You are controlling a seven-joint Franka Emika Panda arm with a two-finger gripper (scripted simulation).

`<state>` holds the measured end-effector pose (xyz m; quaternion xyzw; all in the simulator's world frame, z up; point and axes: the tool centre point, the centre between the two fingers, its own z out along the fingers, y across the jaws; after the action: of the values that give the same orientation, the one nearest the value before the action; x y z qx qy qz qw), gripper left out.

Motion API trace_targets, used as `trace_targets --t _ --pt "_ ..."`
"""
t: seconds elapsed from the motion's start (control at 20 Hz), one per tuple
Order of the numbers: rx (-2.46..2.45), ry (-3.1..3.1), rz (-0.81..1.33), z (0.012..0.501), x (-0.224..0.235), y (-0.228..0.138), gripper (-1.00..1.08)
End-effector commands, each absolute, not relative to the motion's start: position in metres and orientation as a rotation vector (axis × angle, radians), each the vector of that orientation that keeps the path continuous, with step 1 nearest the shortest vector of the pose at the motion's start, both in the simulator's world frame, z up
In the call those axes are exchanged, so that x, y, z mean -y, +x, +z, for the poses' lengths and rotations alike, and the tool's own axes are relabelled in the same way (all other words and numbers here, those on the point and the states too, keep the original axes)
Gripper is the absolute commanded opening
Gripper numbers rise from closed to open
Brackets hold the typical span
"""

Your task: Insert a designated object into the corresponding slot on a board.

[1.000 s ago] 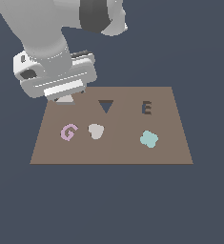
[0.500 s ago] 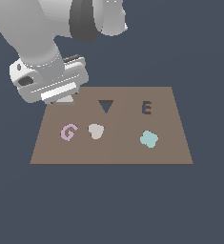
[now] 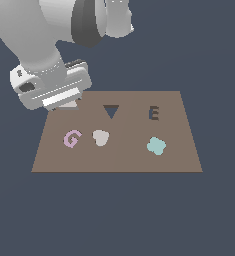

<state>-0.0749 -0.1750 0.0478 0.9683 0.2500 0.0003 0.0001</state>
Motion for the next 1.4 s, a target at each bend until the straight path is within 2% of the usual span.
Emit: trace_targets --t 0.0,0.3,0.35,1.35 --pt "-0.787 3.041 0.000 0.042 0.175 -0.075 1.00" --pt "-0.790 3.041 0.000 0.030 0.175 -0.075 1.00" --pt "-0.790 3.041 0.000 0.030 0.175 -0.075 -1.00" --pt "-0.833 3.029 0.000 0.034 0.172 -0.072 -1.00"
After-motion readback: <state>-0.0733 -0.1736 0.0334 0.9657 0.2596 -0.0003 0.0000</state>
